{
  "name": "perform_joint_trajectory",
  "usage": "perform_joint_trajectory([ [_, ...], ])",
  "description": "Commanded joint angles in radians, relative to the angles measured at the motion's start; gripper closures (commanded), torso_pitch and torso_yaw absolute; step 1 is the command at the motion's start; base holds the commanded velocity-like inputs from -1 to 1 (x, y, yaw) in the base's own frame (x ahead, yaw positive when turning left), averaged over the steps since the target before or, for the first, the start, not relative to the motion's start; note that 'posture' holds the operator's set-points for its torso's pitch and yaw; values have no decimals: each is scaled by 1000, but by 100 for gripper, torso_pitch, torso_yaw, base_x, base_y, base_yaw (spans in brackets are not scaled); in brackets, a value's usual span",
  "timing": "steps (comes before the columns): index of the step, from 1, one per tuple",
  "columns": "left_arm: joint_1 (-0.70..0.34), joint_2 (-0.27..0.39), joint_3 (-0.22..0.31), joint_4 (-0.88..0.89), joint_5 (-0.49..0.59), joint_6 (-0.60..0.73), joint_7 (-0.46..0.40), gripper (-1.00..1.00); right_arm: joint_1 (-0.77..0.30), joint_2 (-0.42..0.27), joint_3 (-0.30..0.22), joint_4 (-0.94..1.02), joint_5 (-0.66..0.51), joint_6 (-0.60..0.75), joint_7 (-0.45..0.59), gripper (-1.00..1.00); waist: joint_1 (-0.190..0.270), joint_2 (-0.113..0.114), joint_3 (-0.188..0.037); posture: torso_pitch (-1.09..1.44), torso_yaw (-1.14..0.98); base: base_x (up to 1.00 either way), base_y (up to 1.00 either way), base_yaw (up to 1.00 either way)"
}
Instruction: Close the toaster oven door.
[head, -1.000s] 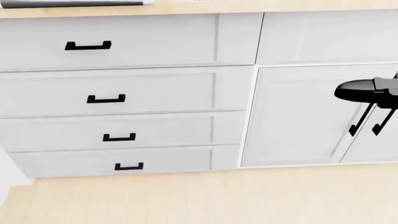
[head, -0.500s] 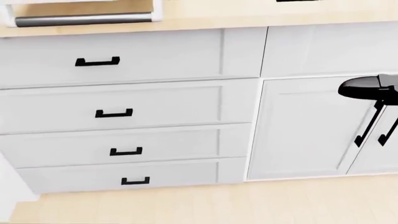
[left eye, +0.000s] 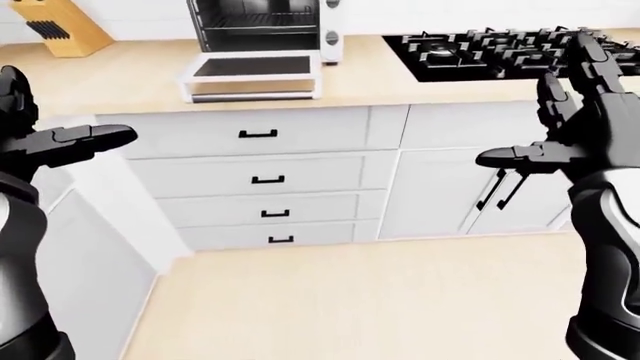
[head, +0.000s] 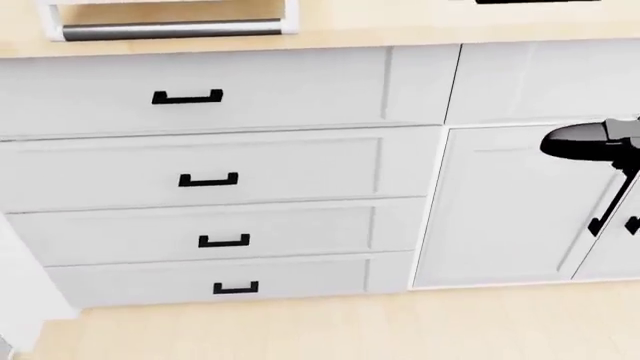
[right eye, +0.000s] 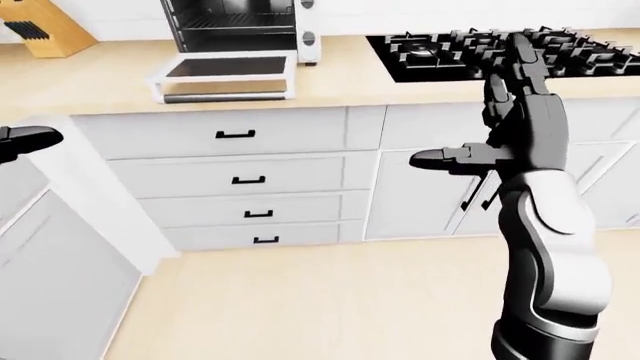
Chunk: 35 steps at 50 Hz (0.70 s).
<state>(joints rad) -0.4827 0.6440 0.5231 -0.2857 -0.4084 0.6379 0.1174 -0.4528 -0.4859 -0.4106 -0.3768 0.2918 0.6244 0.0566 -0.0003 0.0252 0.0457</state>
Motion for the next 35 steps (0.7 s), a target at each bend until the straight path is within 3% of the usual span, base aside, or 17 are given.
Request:
perform_joint_trajectory([
  [1,-23,18,10,-30,-3,-30,-5,-100,-24,-18,-19,-31,-6,-35,-5,-100,-4,4,-17,0,0,0,15,0],
  [5,-24,18,9,-30,-2,-30,-5,-100,-24,-19,-19,-29,-8,-38,-3,-100,-4,-25,-19,0,0,0,13,0],
  [8,-22,19,11,-32,-3,-29,-5,-100,-24,-18,-20,-28,-8,-39,-2,-100,-2,-77,-26,0,0,1,12,0],
  [9,-22,19,11,-33,-3,-29,-5,-100,-23,-19,-20,-27,-8,-40,-2,-100,4,-78,-34,0,0,0,12,0],
  [10,-22,18,10,-33,-3,-29,-5,-100,-24,-18,-21,-27,-7,-40,-2,-100,-6,-56,-26,0,0,1,11,0],
  [13,-22,19,10,-32,-1,-32,-6,-100,-22,-18,-20,-27,-9,-43,-2,-100,-1,-61,-31,0,0,2,8,0],
  [16,-25,22,11,-32,-2,-29,-6,-100,-25,-19,-20,-29,-8,-40,-2,-100,-9,-37,-9,0,0,2,4,0],
  [18,-23,22,13,-33,-1,-31,-5,-100,-24,-19,-19,-27,-8,-43,0,-100,-16,2,-15,0,0,5,1,0],
  [19,-22,21,13,-32,-1,-33,-5,-100,-24,-19,-20,-28,-8,-43,1,-100,-10,47,-21,0,0,9,0,0],
  [20,-23,22,12,-32,-1,-33,-5,-100,-25,-20,-21,-28,-6,-42,1,-100,-6,11,-8,0,0,9,0,0],
  [22,-24,23,14,-32,-3,-31,-4,-100,-27,-22,-21,-27,-7,-43,1,-100,-4,23,-13,0,0,10,0,0],
  [25,-24,24,13,-33,-3,-30,-3,-100,-28,-23,-23,-31,-4,-38,0,-100,1,-7,-15,0,0,12,0,0],
  [27,-27,26,14,-32,-4,-29,-3,-100,-30,-24,-23,-32,-3,-37,0,-100,6,-40,-8,0,0,13,0,0],
  [29,-27,27,14,-30,-5,-30,-3,-100,-30,-25,-24,-34,-1,-35,0,-100,7,-99,-23,0,0,15,0,0],
  [30,-28,28,14,-30,-5,-30,-3,-100,-31,-26,-24,-35,0,-34,-1,-100,-2,-57,-11,0,0,16,0,0],
  [32,-29,29,13,-30,-5,-28,-2,-100,-32,-26,-23,-33,0,-34,-1,-100,2,-68,-11,0,0,17,0,0],
  [35,-32,32,14,-28,-7,-27,-1,-100,-33,-28,-24,-33,1,-33,-2,-100,2,-44,-13,0,0,18,0,0],
])
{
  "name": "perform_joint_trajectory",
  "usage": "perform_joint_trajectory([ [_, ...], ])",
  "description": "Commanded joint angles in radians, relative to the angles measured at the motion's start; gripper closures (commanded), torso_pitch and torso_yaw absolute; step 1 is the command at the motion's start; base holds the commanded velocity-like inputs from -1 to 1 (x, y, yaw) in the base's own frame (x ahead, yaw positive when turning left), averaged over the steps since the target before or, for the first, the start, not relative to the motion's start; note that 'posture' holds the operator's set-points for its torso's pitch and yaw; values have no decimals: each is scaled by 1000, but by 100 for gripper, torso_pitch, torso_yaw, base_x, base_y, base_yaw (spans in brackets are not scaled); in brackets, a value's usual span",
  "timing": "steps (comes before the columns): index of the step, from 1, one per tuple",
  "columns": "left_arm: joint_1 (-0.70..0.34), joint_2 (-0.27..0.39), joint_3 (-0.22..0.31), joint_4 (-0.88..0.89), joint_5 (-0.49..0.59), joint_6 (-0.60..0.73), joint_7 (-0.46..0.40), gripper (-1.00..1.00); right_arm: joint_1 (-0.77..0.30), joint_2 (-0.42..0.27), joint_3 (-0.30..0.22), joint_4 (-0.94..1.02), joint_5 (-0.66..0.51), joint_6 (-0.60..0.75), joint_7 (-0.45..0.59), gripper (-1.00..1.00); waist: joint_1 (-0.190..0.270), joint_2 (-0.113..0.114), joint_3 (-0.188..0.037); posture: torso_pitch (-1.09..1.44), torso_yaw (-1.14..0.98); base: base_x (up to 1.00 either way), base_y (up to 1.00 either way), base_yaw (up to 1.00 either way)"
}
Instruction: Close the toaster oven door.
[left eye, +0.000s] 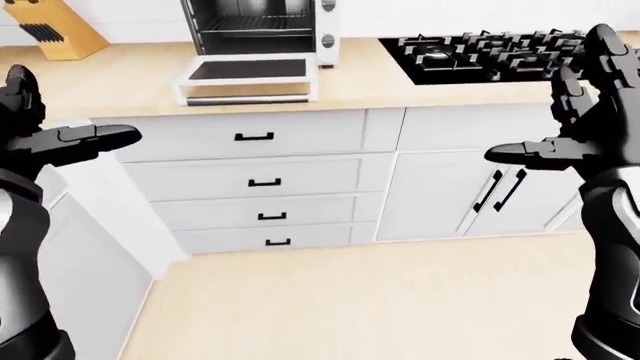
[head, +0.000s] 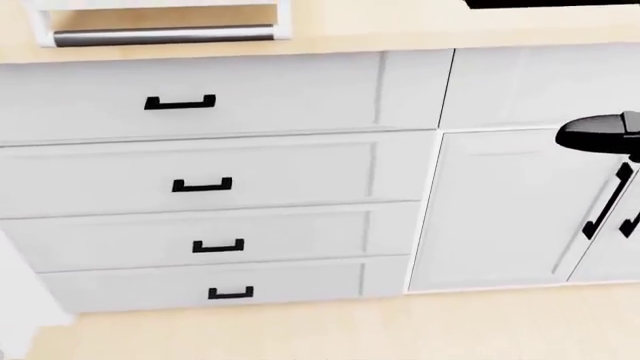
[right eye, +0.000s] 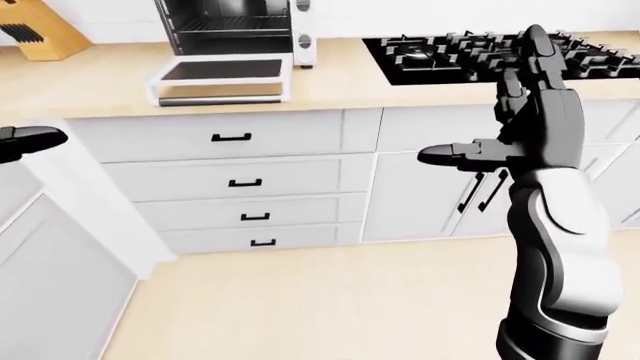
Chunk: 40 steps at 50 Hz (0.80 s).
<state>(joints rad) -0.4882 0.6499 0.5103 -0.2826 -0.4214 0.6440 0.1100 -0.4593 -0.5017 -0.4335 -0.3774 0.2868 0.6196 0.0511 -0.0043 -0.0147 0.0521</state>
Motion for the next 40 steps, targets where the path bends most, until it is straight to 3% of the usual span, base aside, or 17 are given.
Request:
perform_joint_trajectory([
  [1,-25,26,28,-32,6,-34,6,-100,-26,-12,-1,-33,6,-29,4,-100,5,6,-14,0,0,20,0,0],
  [4,-24,26,27,-29,6,-37,5,-100,-26,-12,-1,-32,6,-30,3,-100,0,46,-5,0,0,20,0,0],
  [6,-24,25,26,-29,6,-36,6,-100,-27,-13,-2,-32,7,-29,3,-100,-5,106,-21,0,0,20,0,0],
  [9,-22,26,29,-34,4,-33,6,-100,-26,-14,-2,-34,7,-28,2,-100,0,97,-10,0,0,20,0,0],
  [11,-22,26,29,-35,3,-32,6,-100,-26,-14,-2,-33,8,-29,3,-100,6,81,-19,0,0,20,0,0],
  [15,-22,26,29,-35,3,-33,7,-100,-26,-14,-3,-33,9,-30,4,-100,10,47,-14,0,0,20,0,0],
  [18,-22,28,30,-36,2,-31,7,-100,-25,-15,-3,-31,9,-33,5,-100,18,2,-16,0,0,21,0,0],
  [20,-22,27,30,-38,1,-31,7,-100,-25,-15,-3,-29,9,-34,4,-100,20,-59,-33,0,0,21,0,0],
  [21,-22,28,30,-38,2,-31,7,-100,-25,-15,-3,-29,8,-35,4,-100,9,-14,-22,0,0,22,0,0],
  [23,-22,29,31,-38,1,-29,8,-100,-27,-16,-3,-30,9,-34,4,-100,9,-30,-20,0,0,21,0,0],
  [26,-22,29,30,-38,1,-30,9,-100,-26,-16,-3,-27,10,-35,4,-100,4,-7,-23,0,0,21,0,0],
  [29,-24,30,31,-35,1,-30,9,-100,-30,-18,-4,-29,13,-31,1,-100,-1,25,-10,0,0,21,0,0],
  [31,-24,31,31,-35,0,-29,10,-100,-30,-20,-2,-32,12,-31,2,-100,-7,61,-11,0,0,21,2,0],
  [33,-27,33,31,-33,-1,-30,10,-100,-32,-20,2,-38,9,-27,2,-100,-8,124,-37,0,0,21,5,0],
  [34,-28,35,33,-31,-2,-29,10,-100,-36,-21,0,-41,12,-21,1,-100,3,75,-22,0,0,21,7,0],
  [35,-28,36,33,-30,-3,-29,10,-100,-38,-22,-1,-42,13,-18,1,-100,-1,95,-19,0,0,20,7,0],
  [40,-33,40,32,-29,-5,-27,13,-100,-44,-25,-2,-44,18,-11,-2,-100,11,54,-19,0,0,21,6,0],
])
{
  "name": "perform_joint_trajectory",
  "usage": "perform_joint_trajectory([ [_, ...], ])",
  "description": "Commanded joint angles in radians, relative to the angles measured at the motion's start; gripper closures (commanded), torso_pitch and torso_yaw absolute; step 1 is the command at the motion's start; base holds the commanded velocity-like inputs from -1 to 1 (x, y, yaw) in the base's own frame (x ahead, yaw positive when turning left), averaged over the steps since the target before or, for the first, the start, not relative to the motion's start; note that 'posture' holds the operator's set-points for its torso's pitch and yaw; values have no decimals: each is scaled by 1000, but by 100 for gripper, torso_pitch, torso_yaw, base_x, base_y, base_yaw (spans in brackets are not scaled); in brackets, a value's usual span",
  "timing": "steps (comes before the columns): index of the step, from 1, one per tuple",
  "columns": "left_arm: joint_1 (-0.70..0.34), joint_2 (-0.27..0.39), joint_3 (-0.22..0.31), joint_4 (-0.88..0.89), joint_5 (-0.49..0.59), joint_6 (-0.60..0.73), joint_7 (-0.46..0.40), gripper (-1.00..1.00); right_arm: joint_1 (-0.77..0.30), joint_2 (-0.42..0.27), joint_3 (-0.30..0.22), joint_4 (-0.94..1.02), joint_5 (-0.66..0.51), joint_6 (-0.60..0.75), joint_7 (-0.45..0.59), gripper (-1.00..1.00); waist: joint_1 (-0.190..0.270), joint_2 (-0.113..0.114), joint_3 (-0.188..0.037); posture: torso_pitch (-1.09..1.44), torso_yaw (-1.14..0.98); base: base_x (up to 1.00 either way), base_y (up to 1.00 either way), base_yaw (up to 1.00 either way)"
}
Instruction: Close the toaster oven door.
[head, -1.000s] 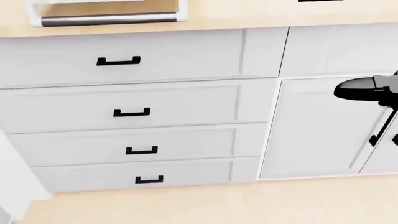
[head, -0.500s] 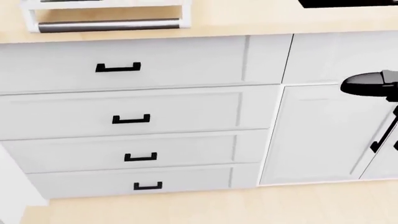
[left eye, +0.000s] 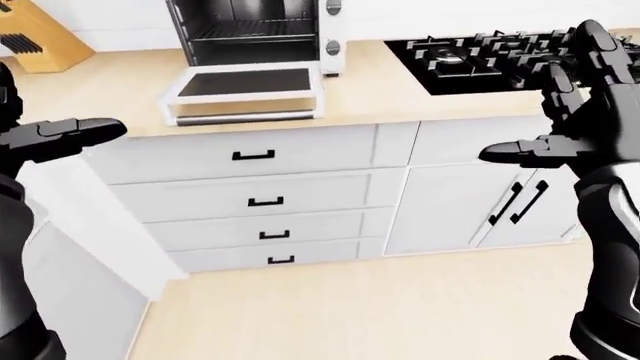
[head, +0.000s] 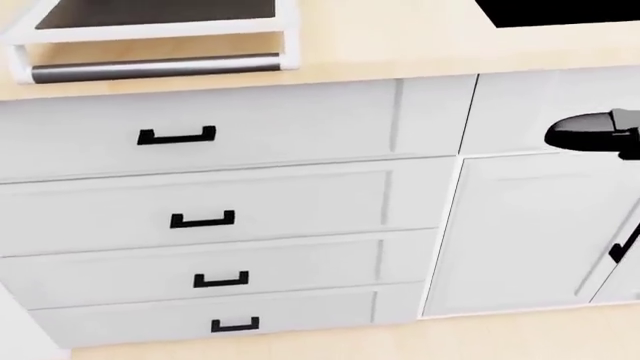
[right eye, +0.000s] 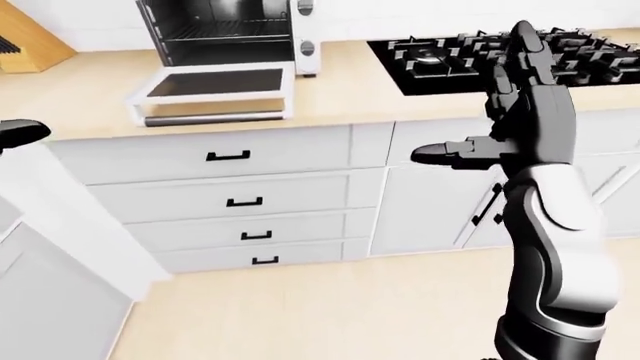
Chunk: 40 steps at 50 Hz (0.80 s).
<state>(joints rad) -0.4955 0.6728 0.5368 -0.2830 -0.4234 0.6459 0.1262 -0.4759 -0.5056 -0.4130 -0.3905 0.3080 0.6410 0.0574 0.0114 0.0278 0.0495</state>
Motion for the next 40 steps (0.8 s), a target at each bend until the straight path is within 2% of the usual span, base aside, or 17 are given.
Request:
perform_joint_trajectory([
  [1,-25,18,5,-27,-3,-30,-3,-100,-29,-22,-23,-31,-2,-32,-8,-100,-3,-1,-13,0,0,22,7,0],
  [3,-24,18,5,-27,-3,-31,-3,-100,-29,-22,-23,-32,-1,-31,-9,-100,1,-33,-11,0,0,21,7,0],
  [5,-22,18,7,-27,-4,-32,-4,-100,-27,-21,-22,-34,0,-30,-11,-100,4,-89,-26,0,0,21,6,0],
  [6,-23,20,9,-27,-5,-31,-4,-100,-28,-21,-21,-35,1,-28,-12,-100,-3,-68,-25,0,0,21,6,0],
  [8,-21,20,9,-26,-6,-32,-3,-100,-29,-22,-22,-35,1,-28,-12,-100,-7,-76,-17,0,0,21,7,0],
  [14,-20,21,10,-27,-7,-31,-3,-100,-32,-25,-24,-34,7,-26,-12,-100,-17,-26,-10,0,0,20,7,0],
  [16,-18,21,11,-26,-7,-33,-3,-100,-32,-26,-24,-36,9,-24,-13,-100,-22,5,-13,0,0,19,7,0],
  [18,-18,22,12,-27,-8,-32,-3,-100,-33,-27,-26,-41,12,-18,-15,-100,-27,67,-31,0,0,20,7,0],
  [19,-18,22,12,-28,-8,-32,-2,-100,-34,-28,-27,-42,14,-17,-15,-100,-19,46,-32,0,0,20,7,0],
  [21,-17,22,12,-30,-9,-29,0,-100,-34,-30,-28,-44,16,-14,-16,-100,-15,51,-18,0,0,19,7,0],
  [27,-16,23,14,-28,-10,-31,-1,-100,-39,-33,-29,-50,24,-4,-21,-100,-3,-5,-14,0,0,19,7,0],
  [29,-15,23,16,-30,-12,-29,0,-100,-39,-33,-28,-50,25,-4,-23,-100,0,-33,-16,0,0,15,9,0],
  [31,-16,25,17,-30,-13,-28,1,-100,-40,-34,-29,-53,28,0,-25,-100,2,-88,-32,0,0,13,10,0],
  [32,-16,25,17,-30,-14,-28,1,-100,-40,-34,-28,-53,29,1,-25,-100,-4,-59,-32,0,0,12,10,0],
  [34,-17,26,16,-28,-14,-29,2,-100,-42,-34,-27,-53,31,1,-27,-100,-9,-72,-25,0,0,13,11,0],
  [37,-18,27,16,-24,-15,-30,2,-100,-45,-36,-27,-52,33,2,-28,-100,-14,-52,-32,0,0,13,11,0],
  [40,-21,30,16,-24,-17,-28,3,-100,-46,-38,-28,-53,35,4,-30,-100,-17,-23,-17,0,0,13,11,0],
])
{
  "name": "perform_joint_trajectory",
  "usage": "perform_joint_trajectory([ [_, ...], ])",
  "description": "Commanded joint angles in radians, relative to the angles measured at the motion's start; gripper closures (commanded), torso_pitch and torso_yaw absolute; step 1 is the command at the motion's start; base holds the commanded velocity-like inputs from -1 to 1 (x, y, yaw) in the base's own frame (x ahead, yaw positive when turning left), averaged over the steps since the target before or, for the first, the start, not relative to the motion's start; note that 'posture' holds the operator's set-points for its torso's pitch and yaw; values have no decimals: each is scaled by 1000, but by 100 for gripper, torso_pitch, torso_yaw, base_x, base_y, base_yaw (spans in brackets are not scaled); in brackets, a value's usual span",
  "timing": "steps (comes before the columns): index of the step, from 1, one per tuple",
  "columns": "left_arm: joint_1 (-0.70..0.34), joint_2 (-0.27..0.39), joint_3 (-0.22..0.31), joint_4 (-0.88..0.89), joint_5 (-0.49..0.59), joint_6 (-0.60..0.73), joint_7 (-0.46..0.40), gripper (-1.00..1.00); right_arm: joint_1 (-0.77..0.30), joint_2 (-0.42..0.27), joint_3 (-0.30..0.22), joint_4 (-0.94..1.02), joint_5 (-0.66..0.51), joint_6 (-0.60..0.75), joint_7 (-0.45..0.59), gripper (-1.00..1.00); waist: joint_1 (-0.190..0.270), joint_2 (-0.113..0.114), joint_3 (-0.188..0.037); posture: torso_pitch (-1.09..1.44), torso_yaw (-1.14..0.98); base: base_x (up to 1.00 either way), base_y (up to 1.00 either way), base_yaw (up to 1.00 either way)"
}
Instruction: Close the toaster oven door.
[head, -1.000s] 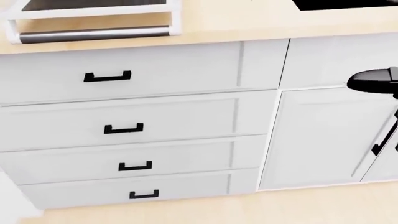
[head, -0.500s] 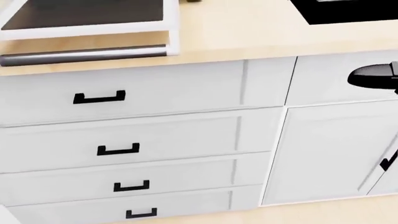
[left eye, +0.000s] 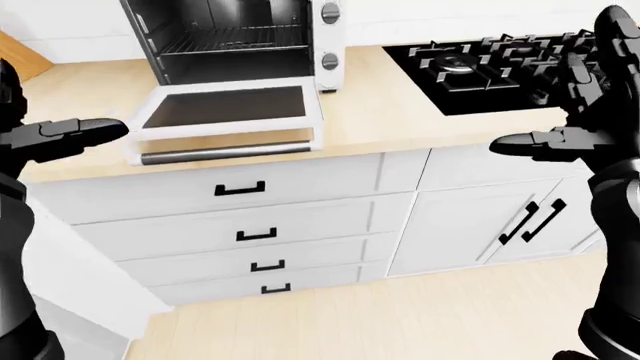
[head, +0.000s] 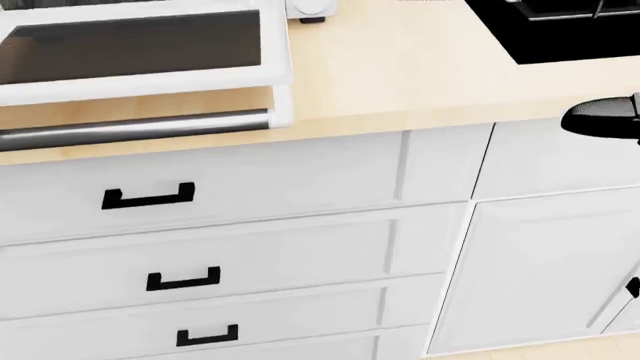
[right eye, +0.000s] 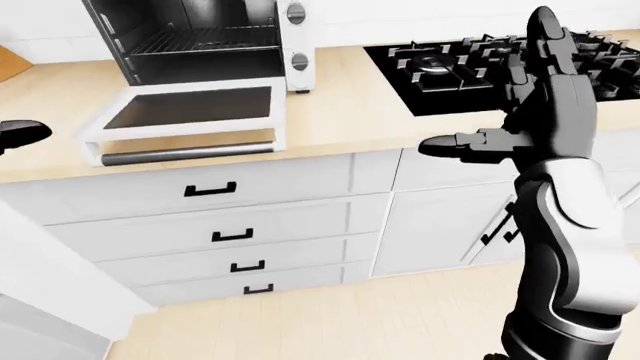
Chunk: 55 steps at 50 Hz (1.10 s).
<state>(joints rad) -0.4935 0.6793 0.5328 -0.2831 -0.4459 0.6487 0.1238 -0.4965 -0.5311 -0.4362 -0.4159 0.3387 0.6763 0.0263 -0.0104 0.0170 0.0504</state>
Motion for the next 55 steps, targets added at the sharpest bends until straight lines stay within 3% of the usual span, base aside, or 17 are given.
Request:
perform_joint_trajectory([
  [1,-25,25,20,-24,4,-30,7,-100,-27,-14,-5,-29,7,-29,0,-100,2,2,-13,0,0,12,12,0],
  [4,-25,27,20,-22,2,-30,7,-100,-29,-17,-7,-27,9,-27,0,-100,-3,86,-37,0,0,12,11,0],
  [5,-26,27,19,-22,2,-30,8,-100,-30,-18,-6,-27,9,-27,-1,-100,7,50,-30,0,0,12,11,0],
  [7,-25,27,19,-22,2,-30,8,-100,-29,-18,-5,-25,9,-30,0,-100,9,60,-23,0,0,13,11,0],
  [14,-21,27,22,-24,1,-31,9,-100,-32,-22,-9,-24,15,-28,-2,-100,16,-10,-16,0,0,13,11,0],
  [17,-22,30,26,-21,-1,-32,10,-100,-32,-23,-8,-23,16,-28,-4,-100,20,-80,-29,0,0,13,11,0],
  [18,-21,31,27,-22,-2,-33,10,-100,-32,-24,-8,-23,17,-27,-4,-100,15,-54,-24,0,0,12,11,0],
  [26,-16,32,30,-24,-6,-34,13,-100,-34,-28,-10,-23,22,-27,-6,-100,6,-14,-14,0,0,13,11,0],
  [30,-16,32,28,-21,-6,-37,13,-100,-36,-29,-9,-22,23,-27,-7,-100,-2,87,-35,0,0,13,11,0],
  [31,-16,32,28,-21,-6,-36,14,-100,-36,-29,-9,-23,23,-25,-8,-100,8,48,-28,0,0,12,11,0],
  [33,-19,33,28,-22,-8,-34,15,-100,-38,-30,-9,-25,25,-22,-9,-100,9,58,-22,0,0,12,11,0],
  [40,-20,37,29,-22,-11,-31,17,-100,-44,-32,-10,-26,34,-14,-14,-100,16,-12,-17,0,0,11,11,0],
  [43,-23,39,29,-21,-13,-30,18,-100,-45,-34,-10,-24,37,-13,-16,-100,19,-85,-33,0,0,9,12,0],
  [44,-23,39,29,-20,-13,-30,18,-100,-45,-34,-10,-24,38,-13,-16,-100,10,-43,-25,0,0,10,12,0],
  [46,-21,38,29,-21,-14,-31,19,-100,-43,-34,-9,-24,37,-15,-16,-100,10,-59,-26,0,0,9,12,0],
  [51,-19,39,30,-22,-15,-31,19,-100,-43,-35,-10,-26,40,-12,-18,-100,7,-21,-19,0,0,10,12,0],
  [55,-18,39,30,-23,-15,-30,19,-100,-43,-37,-12,-26,42,-12,-18,-100,-2,64,-28,0,0,9,12,0],
])
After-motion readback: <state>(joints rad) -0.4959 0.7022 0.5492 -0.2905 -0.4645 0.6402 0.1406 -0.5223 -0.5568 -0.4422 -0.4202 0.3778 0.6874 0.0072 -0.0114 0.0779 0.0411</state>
